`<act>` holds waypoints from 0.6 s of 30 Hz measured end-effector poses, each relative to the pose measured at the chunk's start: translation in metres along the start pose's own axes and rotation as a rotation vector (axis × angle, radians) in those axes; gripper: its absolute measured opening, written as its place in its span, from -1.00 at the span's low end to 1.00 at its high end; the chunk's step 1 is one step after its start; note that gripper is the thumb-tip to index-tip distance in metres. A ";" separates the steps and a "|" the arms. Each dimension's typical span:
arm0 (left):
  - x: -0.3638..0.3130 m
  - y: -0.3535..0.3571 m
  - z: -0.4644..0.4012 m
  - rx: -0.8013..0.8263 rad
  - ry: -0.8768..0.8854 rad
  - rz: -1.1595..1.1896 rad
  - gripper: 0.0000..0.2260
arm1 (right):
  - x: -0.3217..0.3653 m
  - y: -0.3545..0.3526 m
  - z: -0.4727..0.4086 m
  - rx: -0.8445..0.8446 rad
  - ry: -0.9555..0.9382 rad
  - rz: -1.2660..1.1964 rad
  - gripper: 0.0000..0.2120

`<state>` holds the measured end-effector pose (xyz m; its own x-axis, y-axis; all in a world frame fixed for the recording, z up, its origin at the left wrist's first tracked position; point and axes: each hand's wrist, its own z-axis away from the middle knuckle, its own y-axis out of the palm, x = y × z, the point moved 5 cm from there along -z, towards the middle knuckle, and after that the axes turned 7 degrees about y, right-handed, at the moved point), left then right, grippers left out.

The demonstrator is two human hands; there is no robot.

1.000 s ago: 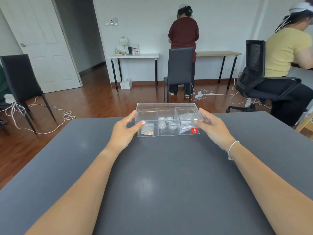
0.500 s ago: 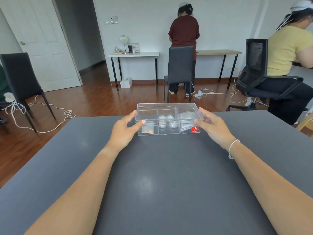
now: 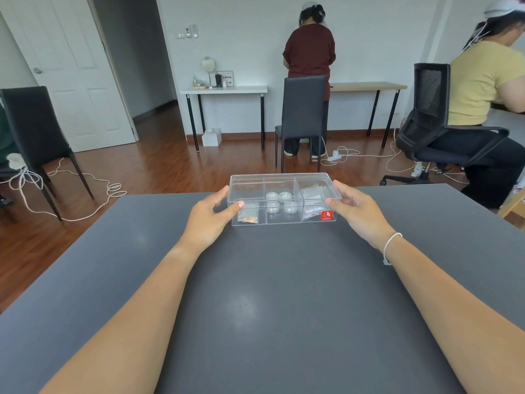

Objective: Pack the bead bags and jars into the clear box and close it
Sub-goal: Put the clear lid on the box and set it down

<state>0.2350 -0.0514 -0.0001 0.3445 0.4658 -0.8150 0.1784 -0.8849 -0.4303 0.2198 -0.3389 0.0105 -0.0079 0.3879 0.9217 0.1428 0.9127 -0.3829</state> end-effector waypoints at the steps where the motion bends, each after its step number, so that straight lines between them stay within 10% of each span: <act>1: 0.000 0.000 0.000 0.000 -0.001 0.001 -0.47 | 0.000 0.000 0.000 0.001 0.000 0.001 -0.49; 18: 0.002 0.000 0.001 0.011 -0.012 -0.011 -0.50 | -0.002 0.001 0.001 0.002 0.007 0.004 -0.50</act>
<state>0.2353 -0.0504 -0.0021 0.3320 0.4753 -0.8148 0.1722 -0.8798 -0.4431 0.2193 -0.3384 0.0086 -0.0007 0.3910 0.9204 0.1404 0.9113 -0.3870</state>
